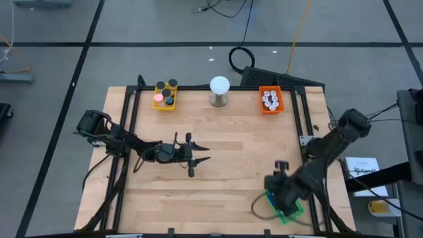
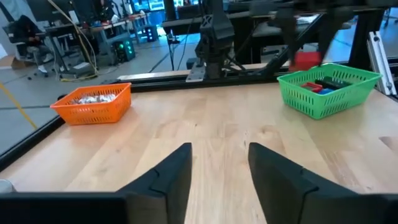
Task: Pick & Place Office items
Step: Put the red digital clock into the green bin
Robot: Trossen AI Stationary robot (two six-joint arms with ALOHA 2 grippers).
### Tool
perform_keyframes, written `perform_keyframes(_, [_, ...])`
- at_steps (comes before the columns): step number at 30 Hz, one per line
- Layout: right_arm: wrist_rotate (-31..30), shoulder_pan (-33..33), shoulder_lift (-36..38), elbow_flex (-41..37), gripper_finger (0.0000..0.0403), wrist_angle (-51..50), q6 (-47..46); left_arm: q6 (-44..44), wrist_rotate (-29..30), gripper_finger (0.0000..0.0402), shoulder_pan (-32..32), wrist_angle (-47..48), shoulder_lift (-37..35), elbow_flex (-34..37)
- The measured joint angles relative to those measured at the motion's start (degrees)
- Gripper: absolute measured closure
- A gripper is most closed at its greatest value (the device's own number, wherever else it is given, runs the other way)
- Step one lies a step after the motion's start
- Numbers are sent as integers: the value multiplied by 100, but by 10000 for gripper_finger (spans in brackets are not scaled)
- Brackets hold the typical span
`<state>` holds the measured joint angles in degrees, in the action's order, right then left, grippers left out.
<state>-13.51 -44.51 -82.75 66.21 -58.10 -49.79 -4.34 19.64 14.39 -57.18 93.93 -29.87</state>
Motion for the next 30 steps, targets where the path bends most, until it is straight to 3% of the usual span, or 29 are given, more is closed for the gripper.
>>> perform_keyframes(7, [684,-901,-900,822,252,-352,-988,-109,1,265,-1,-19,-1,-33])
perform_keyframes(13, [904,-1374,-1391,866,252,26,-1288,-118,19,270,-26,3,0,-28])
perform_keyframes(22, [955,-1497,-1661,866,248,-428,-1367,-93,207,270,-26,8,0,-26])
perform_keyframes(30, [1382,-1497,-1658,866,208,-252,-2027,-95,205,270,-32,-39,0,64])
